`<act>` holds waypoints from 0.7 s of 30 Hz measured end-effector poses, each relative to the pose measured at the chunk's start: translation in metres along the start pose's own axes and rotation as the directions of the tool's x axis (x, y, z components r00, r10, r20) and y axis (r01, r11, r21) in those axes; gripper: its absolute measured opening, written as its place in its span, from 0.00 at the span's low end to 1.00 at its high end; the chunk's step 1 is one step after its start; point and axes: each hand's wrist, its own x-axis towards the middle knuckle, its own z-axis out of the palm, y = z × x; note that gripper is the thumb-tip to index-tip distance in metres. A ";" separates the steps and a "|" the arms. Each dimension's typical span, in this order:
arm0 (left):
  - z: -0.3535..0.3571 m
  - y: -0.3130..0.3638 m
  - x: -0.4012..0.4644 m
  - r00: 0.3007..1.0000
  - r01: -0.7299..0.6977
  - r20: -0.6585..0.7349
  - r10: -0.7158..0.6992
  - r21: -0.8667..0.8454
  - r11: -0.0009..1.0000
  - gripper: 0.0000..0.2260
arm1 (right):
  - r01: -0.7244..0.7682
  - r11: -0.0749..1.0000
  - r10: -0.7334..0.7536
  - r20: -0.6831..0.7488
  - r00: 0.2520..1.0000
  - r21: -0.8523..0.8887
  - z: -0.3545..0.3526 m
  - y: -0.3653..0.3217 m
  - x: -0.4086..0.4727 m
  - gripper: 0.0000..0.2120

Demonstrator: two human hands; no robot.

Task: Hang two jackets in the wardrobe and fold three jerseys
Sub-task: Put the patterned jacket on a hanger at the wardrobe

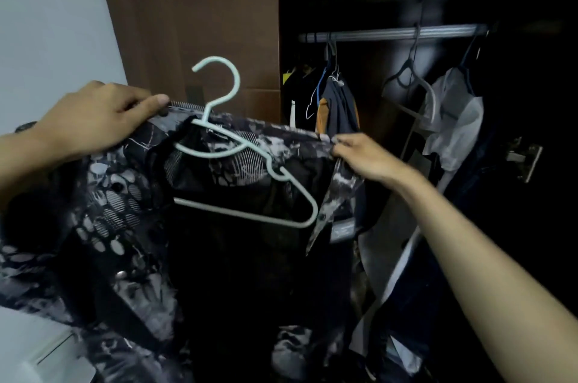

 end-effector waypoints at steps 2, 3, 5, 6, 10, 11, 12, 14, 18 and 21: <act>0.004 -0.006 0.000 0.997 0.029 -0.071 -0.021 0.109 0.994 0.29 | 0.013 1.000 -0.013 0.017 1.000 -0.004 -0.012 -0.020 0.004 0.17; 0.006 -0.009 0.000 0.995 0.036 -0.101 -0.020 0.156 0.987 0.29 | 0.027 0.999 -0.026 0.022 0.999 -0.039 -0.017 -0.029 0.006 0.14; 0.008 -0.013 0.003 0.988 0.041 -0.152 -0.008 0.218 0.975 0.29 | 0.087 0.983 -0.083 0.036 0.996 -0.160 -0.026 -0.048 0.007 0.10; 0.009 -0.016 0.005 0.984 0.046 -0.176 -0.004 0.233 0.971 0.29 | 0.125 0.958 -0.117 0.048 0.992 -0.257 -0.031 -0.056 0.006 0.09; 0.012 -0.021 0.011 0.974 0.053 -0.227 0.001 0.228 0.972 0.29 | 0.143 0.884 -0.120 0.080 0.990 -0.446 -0.044 -0.067 0.000 0.08; 0.013 -0.020 0.011 0.974 0.058 -0.226 -0.008 0.216 0.975 0.29 | 0.122 0.913 -0.099 0.080 0.992 -0.389 -0.043 -0.065 -0.002 0.11; 0.014 -0.016 0.010 0.976 0.069 -0.216 -0.025 0.199 0.977 0.28 | 0.107 0.956 -0.095 0.057 0.994 -0.275 -0.042 -0.062 -0.002 0.13; 0.019 -0.003 0.006 0.985 0.089 -0.161 -0.065 0.152 0.984 0.27 | 0.059 0.998 -0.059 -0.005 0.998 0.021 -0.035 -0.062 -0.003 0.09; 0.063 0.038 -0.010 0.981 -0.032 -0.179 0.070 0.206 0.978 0.24 | 0.001 0.956 0.008 -0.030 1.000 0.294 -0.017 -0.087 -0.011 0.14; 0.085 0.062 -0.011 0.978 0.021 -0.207 0.024 0.215 0.976 0.22 | -0.004 0.920 -0.010 0.035 0.999 0.393 0.000 -0.104 -0.024 0.15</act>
